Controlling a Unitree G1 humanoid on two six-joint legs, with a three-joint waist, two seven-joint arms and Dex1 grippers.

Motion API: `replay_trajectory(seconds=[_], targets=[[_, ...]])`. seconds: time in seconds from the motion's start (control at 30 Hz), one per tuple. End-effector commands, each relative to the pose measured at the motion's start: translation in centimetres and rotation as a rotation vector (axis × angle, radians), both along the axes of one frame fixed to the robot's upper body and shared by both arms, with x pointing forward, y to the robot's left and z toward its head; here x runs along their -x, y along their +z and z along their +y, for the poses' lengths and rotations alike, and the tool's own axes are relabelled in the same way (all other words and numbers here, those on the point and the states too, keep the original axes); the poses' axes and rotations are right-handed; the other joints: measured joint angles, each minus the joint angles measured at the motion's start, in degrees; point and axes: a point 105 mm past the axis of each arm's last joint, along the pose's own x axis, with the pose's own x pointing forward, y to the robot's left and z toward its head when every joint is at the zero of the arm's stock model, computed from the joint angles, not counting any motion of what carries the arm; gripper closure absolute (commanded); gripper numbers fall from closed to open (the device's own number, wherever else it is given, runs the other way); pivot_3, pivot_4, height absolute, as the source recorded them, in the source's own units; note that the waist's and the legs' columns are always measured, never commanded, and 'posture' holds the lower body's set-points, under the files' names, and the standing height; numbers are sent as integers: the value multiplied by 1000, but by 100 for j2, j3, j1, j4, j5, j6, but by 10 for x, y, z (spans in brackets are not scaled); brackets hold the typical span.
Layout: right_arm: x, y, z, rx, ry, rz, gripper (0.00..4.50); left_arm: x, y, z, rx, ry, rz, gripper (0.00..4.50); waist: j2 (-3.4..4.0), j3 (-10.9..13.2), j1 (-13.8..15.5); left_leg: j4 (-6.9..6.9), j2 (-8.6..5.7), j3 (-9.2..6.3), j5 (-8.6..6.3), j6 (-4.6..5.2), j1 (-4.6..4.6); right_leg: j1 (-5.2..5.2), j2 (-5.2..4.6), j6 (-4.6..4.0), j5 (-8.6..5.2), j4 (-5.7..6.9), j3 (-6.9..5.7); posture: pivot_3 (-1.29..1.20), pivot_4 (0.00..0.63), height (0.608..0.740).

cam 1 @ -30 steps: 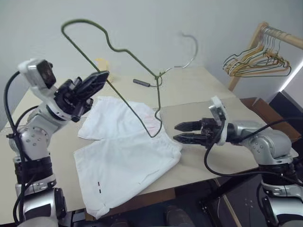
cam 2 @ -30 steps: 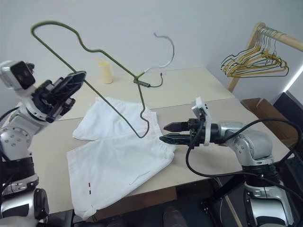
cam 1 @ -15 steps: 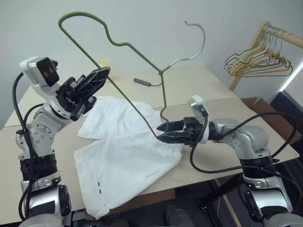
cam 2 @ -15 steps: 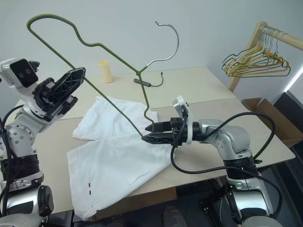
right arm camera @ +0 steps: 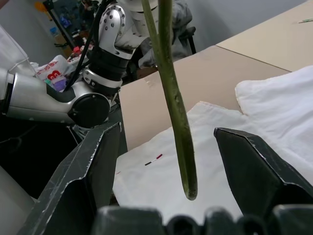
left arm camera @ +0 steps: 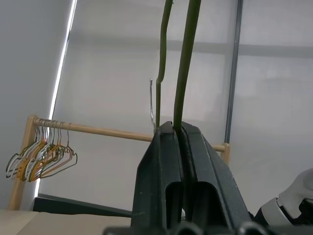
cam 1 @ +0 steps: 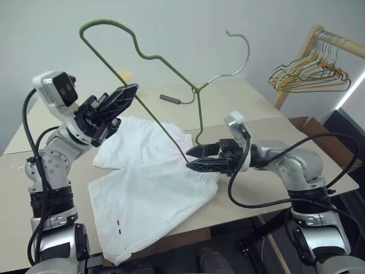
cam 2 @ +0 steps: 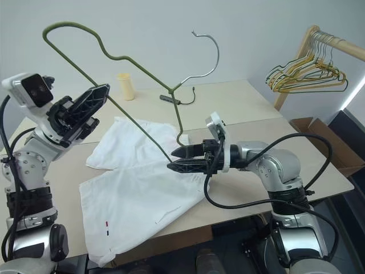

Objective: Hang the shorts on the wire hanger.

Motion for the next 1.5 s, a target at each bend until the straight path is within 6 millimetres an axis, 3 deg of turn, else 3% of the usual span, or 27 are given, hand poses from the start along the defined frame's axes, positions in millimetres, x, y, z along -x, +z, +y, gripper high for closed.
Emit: replay_trajectory(seconds=[0.03,0.3,0.43,0.53,0.7,0.87,0.93,1.1,1.2,1.33,1.5], targets=[[5,14,6,-17,40,-65,1739,6,8,-3,-1,3,-54,4500,0,0,0,0,0,0,0,0,0,0,0,0,0,0,0,-141,0,740],[-1,12,6,-21,13,-59,4473,5,4,-2,-10,17,-50,4500,0,0,1,0,0,0,0,0,0,0,0,0,0,0,0,-138,0,740],[-3,11,4,-20,-1,-51,4473,3,1,-1,-7,33,-48,4500,0,0,3,0,0,-1,0,0,1,0,0,0,0,0,0,-140,0,740],[-3,12,2,-31,-18,-45,4500,-3,-8,-1,-24,70,-40,3830,0,0,4,0,0,0,0,0,1,0,0,0,0,0,0,-139,0,740],[-4,20,-9,-80,-74,-24,4500,-20,-44,-3,-191,196,47,2300,0,0,4,0,-1,0,0,0,1,0,0,-1,0,0,0,-150,0,740],[-6,6,-45,42,-213,62,4500,-44,-118,13,-631,464,128,723,3,2,13,-2,-4,1,0,0,-1,0,-1,-1,0,-4,0,-173,0,740],[-7,-4,-61,123,-273,114,4500,-43,-133,21,-732,500,127,32,3,2,13,-2,-5,5,0,0,-6,-4,-4,0,0,-8,1,-175,0,740],[-15,-54,-116,444,-500,239,4500,-22,-157,21,-996,443,-2,32,6,4,14,-3,-2,10,-1,1,-18,-12,-4,0,-1,-12,0,-175,0,740],[-9,-75,-136,566,-509,372,4500,-5,-164,16,-1073,350,-62,32,12,9,4,-5,0,25,-2,2,-20,-14,-4,0,-3,-14,1,-172,0,740],[0,-77,-144,501,-392,684,4500,5,-167,8,-1100,309,-98,32,25,23,-14,-1,7,33,-1,3,-13,-9,-2,25,-18,-16,9,-163,0,740],[-11,-78,-153,456,-383,894,4500,12,-170,6,-1121,296,-104,32,44,38,-16,2,20,38,0,4,7,3,15,26,-18,-14,19,-129,0,740]])
